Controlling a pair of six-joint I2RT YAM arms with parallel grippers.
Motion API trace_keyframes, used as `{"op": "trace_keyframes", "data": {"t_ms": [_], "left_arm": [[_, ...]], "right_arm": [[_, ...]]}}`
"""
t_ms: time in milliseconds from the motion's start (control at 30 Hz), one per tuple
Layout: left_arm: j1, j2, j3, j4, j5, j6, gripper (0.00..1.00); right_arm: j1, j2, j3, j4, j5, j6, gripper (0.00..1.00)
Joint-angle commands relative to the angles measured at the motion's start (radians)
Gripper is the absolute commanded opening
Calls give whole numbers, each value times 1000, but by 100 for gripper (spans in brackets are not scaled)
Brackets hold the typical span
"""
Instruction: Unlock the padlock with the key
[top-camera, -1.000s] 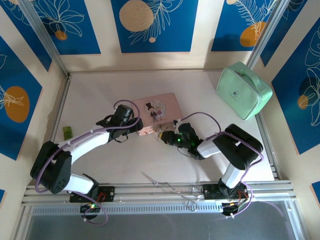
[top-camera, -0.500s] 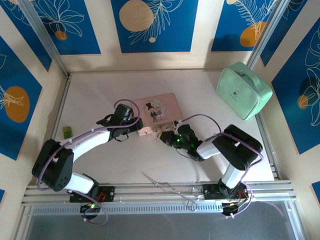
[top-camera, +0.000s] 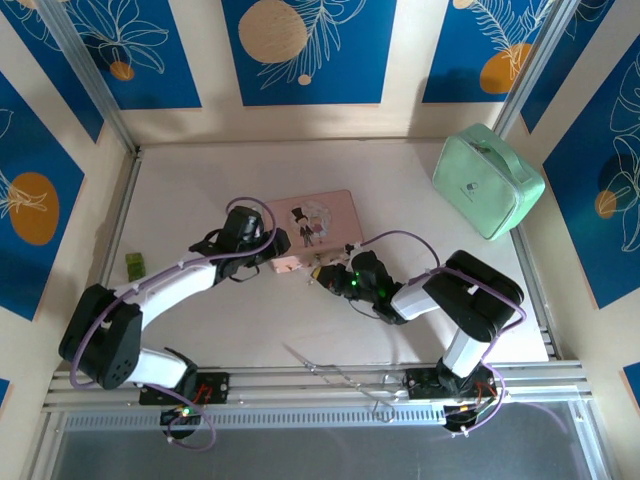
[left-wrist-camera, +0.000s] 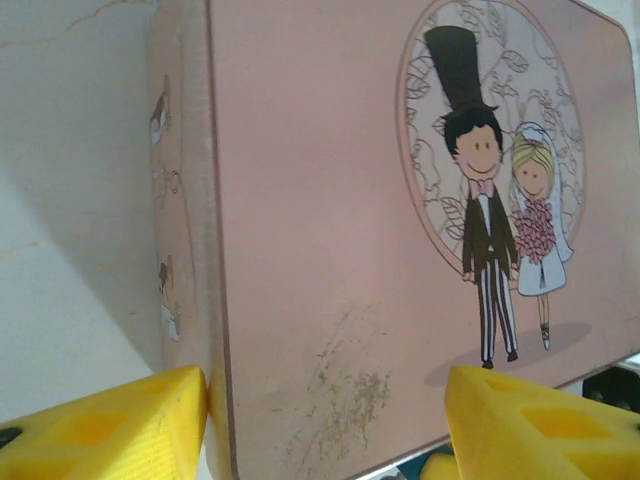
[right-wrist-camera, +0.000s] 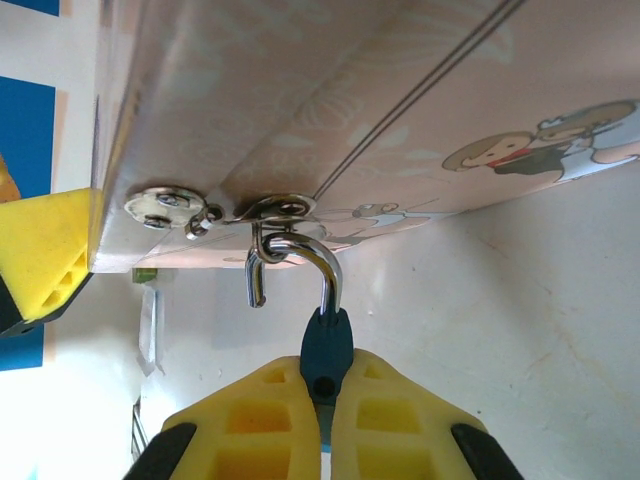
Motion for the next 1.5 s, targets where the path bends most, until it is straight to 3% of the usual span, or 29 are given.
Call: {"op": "trace_keyframes", "data": {"t_ms": [0, 233, 567, 1100, 1300, 1467], "left_arm": [[4, 32, 11, -22, 4, -36, 58], [6, 35, 12, -94, -75, -51, 56], [13, 65, -17, -97, -87, -50, 50], [29, 63, -26, -99, -78, -27, 47], [33, 61, -33, -97, -73, -22, 46], [36, 58, -27, -104, -71, -12, 46]], "right_arm": [[4, 2, -2, -16, 0, 11, 0], [-13, -7, -27, 23, 4, 1, 0], [-43, 30, -85, 145, -9, 4, 0], [-58, 30, -55, 16, 8, 0, 1], [-70, -19, -41, -113, 47, -9, 33], [-73, -116, -31, -257, 109, -57, 43]]}}
